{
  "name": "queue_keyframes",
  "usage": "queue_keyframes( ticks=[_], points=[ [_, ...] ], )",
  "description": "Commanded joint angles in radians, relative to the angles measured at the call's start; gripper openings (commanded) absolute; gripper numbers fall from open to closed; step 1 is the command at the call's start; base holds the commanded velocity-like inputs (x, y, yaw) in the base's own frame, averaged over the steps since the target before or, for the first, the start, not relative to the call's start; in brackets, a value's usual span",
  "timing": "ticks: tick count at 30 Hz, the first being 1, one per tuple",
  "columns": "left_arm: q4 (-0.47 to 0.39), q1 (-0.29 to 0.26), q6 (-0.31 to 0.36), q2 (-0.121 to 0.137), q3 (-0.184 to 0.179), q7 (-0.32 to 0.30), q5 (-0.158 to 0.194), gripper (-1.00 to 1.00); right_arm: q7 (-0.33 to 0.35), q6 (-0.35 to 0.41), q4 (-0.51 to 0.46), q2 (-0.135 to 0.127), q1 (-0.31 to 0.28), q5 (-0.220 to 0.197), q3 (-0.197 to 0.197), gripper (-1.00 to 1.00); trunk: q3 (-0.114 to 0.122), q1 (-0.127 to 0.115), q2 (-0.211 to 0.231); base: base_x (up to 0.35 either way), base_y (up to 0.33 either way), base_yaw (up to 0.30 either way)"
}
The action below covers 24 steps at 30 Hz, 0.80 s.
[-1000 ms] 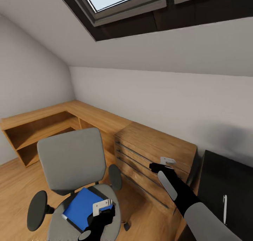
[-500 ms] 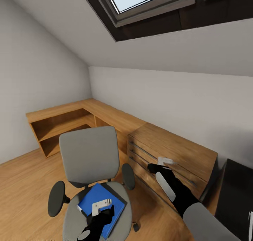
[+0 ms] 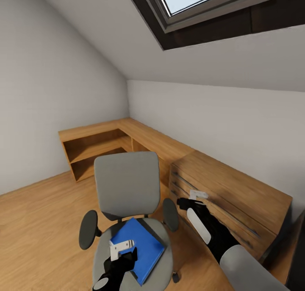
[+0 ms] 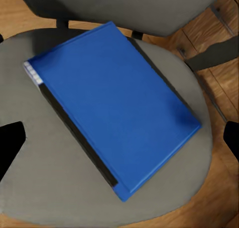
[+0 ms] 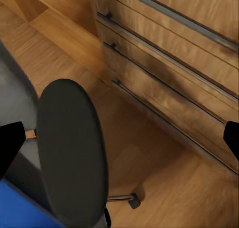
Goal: In the bedroom, organize the workspace by keeping the computer under the desk, ensuring the monitor is on the desk, placing the keyboard on the desk next to the monitor, placing the mouse on the desk next to the keyboard, moving the folder from the swivel chair onto the desk next to the mouse, stacking the notebook on top of the folder with the pen on top of the notebook, and positioning the swivel chair next to the desk.
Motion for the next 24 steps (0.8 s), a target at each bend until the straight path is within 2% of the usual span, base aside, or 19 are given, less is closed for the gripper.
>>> queue_keyframes(
  ticks=[1, 7, 12, 17, 22, 24],
  points=[
    [-0.001, -0.002, 0.003, 0.001, -0.003, 0.007, 0.003, 1.0, -0.009, 0.002, -0.002, -0.001, -0.001, -0.008, 0.003, 1.0, -0.001, 0.0, -0.001, 0.0, 0.0, 0.279],
    [0.028, -0.002, 0.004, -0.001, -0.003, 0.008, 0.02, 1.0, -0.009, 0.002, -0.002, 0.003, -0.001, -0.008, 0.003, 1.0, -0.001, 0.0, -0.001, 0.0, 0.0, 0.279],
    [0.13, -0.002, 0.004, -0.006, -0.007, 0.006, 0.048, 1.0, -0.009, 0.001, -0.001, 0.004, -0.001, -0.008, 0.003, 1.0, -0.001, 0.0, -0.001, 0.0, 0.0, 0.279],
    [0.151, -0.002, 0.004, -0.007, -0.005, 0.009, 0.055, 1.0, -0.009, 0.0, 0.0, 0.005, -0.001, -0.007, 0.003, 1.0, -0.001, 0.0, -0.001, 0.0, 0.0, 0.279],
    [0.165, -0.002, 0.003, 0.003, 0.0, 0.009, 0.058, 1.0, -0.009, -0.001, 0.0, 0.004, -0.001, -0.006, 0.001, 1.0, -0.001, 0.0, -0.001, 0.0, 0.0, 0.279],
    [0.214, -0.002, 0.0, 0.011, 0.002, 0.006, 0.058, 1.0, -0.009, -0.001, 0.0, 0.004, -0.001, -0.006, 0.001, 1.0, -0.001, 0.0, -0.001, 0.0, 0.0, 0.279]
  ],
)
